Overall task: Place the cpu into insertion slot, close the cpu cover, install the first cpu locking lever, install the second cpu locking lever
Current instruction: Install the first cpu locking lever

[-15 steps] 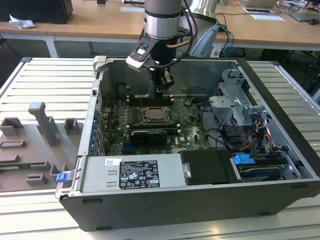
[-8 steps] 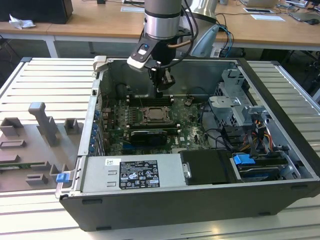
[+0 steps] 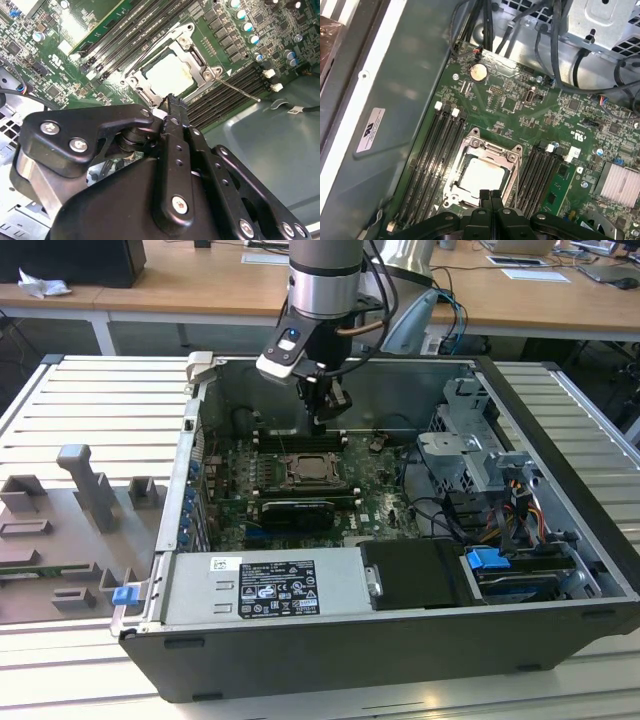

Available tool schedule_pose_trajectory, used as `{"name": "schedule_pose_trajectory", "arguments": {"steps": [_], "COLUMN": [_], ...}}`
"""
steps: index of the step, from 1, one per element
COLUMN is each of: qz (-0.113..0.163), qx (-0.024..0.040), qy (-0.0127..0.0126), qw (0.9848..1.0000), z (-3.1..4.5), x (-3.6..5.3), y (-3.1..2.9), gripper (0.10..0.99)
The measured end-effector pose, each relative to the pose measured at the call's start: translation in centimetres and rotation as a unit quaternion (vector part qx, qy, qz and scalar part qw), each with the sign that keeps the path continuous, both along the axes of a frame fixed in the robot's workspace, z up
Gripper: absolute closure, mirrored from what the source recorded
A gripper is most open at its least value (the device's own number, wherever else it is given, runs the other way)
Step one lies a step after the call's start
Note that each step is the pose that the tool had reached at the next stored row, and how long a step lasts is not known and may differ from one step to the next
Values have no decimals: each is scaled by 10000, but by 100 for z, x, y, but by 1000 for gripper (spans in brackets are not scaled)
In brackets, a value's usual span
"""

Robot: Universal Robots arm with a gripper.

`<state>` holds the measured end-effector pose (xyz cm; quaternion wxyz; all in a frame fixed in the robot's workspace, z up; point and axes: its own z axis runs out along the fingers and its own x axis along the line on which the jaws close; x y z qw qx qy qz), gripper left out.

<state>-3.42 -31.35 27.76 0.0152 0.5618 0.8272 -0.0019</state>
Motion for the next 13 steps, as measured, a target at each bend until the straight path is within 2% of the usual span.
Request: {"name": "schedule_pose_trajectory", "arguments": {"steps": [4,8,13], "qz": [153,460,640], "qx": [0,0,0], "qy": [0,0,0], "qw": [9999,9989,9980], "z": [0,0,0], "x": [0,0,0], "y": [0,0,0], "gripper": [980,980,980]}}
